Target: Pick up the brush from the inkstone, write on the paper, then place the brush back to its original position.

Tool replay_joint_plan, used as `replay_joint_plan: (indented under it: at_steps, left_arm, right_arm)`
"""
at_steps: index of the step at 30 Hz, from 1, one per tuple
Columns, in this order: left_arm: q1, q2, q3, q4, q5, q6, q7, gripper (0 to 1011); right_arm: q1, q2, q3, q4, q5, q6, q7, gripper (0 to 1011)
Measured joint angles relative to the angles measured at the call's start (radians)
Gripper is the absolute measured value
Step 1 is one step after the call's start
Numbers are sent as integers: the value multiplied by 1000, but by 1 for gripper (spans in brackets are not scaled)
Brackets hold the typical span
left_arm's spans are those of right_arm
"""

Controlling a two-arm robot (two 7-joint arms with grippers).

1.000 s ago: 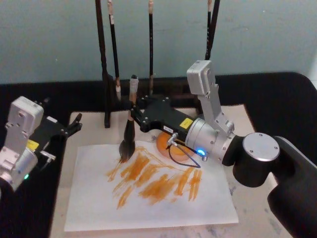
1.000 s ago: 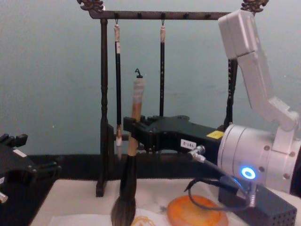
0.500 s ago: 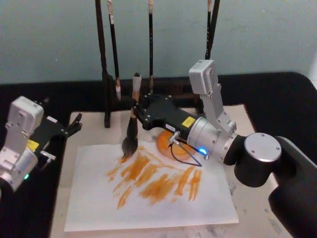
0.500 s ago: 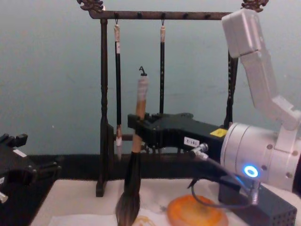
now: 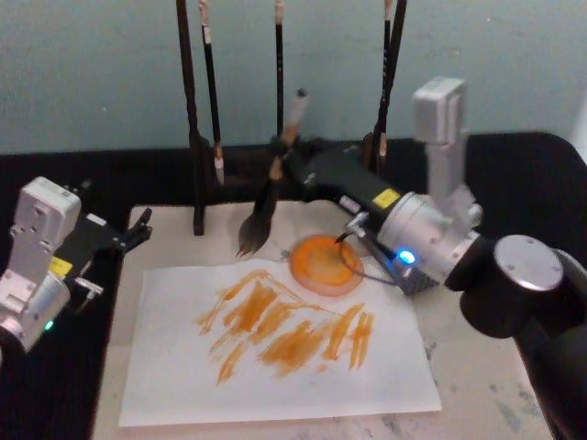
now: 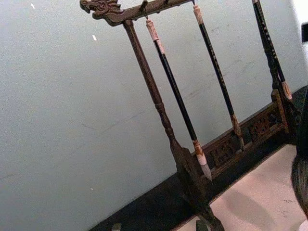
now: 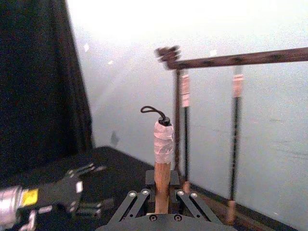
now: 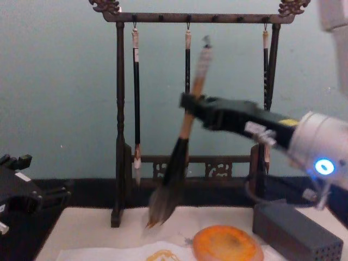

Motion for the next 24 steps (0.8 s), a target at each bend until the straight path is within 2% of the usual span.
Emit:
replay_joint_plan:
  at_steps: [4,8,10,19,24]
  left_arm:
    - [0,0,0,0,0,0,0,1001]
    - [0,0,0,0,0,0,0,1001]
    - [0,0,0,0,0,0,0,1001]
    - [0,0,0,0,0,0,0,1001]
    - [0,0,0,0,0,0,0,1001]
  right_arm:
    - [-20,6,52,-18,68,22,-17,155]
    - [-30,11,81,-25,112,36,-30,155]
    - [-39,17,106,-30,151,49,-43,155]
    - [-66,32,159,-41,248,86,-80,155]
    - [-80,35,192,-34,320,117,-100,155]
